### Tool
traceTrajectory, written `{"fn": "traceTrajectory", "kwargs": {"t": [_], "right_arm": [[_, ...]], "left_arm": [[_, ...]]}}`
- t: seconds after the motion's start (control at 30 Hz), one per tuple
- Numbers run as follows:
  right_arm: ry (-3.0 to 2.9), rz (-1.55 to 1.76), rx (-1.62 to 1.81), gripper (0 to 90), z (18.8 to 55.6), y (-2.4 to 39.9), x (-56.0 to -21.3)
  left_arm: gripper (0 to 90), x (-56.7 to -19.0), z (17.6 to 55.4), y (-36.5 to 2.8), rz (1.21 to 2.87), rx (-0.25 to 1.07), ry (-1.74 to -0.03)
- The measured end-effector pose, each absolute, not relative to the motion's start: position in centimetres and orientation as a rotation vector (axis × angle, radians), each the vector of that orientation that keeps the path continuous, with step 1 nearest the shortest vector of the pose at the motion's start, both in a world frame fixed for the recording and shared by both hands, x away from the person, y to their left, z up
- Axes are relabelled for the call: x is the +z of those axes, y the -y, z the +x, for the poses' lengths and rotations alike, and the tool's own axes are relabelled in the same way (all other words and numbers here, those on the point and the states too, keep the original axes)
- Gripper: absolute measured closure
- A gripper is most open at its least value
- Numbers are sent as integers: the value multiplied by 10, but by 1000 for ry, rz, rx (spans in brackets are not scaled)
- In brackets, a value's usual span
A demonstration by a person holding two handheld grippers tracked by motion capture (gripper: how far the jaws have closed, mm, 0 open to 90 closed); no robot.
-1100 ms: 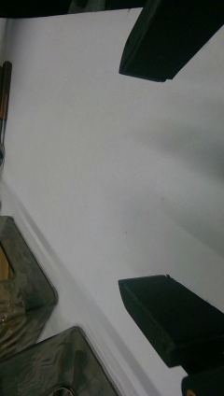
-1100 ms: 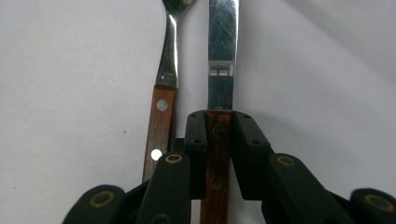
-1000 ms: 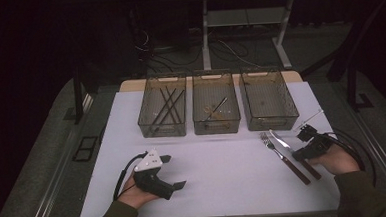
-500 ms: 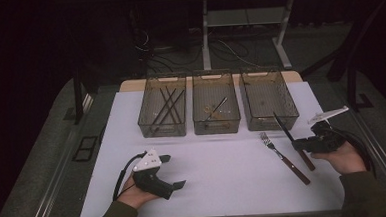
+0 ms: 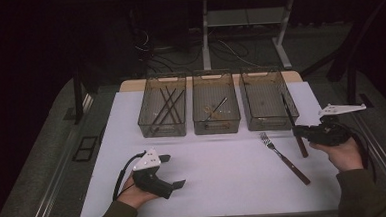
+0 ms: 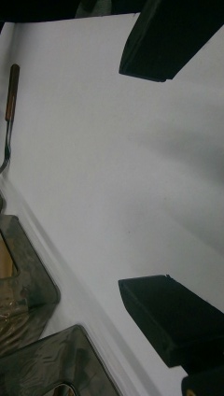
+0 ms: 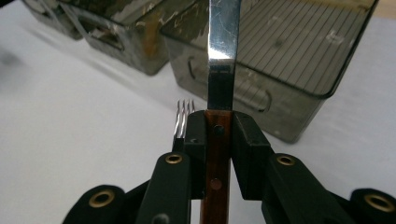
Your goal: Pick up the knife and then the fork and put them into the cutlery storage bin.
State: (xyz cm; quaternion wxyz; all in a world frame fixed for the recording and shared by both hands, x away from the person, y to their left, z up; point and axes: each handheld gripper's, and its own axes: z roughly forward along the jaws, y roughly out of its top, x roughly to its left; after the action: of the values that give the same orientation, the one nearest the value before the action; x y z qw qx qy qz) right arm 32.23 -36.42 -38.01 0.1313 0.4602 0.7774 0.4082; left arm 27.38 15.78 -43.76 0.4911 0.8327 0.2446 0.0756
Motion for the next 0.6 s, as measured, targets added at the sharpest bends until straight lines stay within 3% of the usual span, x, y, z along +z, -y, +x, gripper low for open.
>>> {"fn": "traceTrajectory", "kwargs": {"t": [0.6], "right_arm": [[-2044,1308,1324,769,347,357,-356]], "left_arm": [[0,-438,275,-158,2022,188,-605]]}}
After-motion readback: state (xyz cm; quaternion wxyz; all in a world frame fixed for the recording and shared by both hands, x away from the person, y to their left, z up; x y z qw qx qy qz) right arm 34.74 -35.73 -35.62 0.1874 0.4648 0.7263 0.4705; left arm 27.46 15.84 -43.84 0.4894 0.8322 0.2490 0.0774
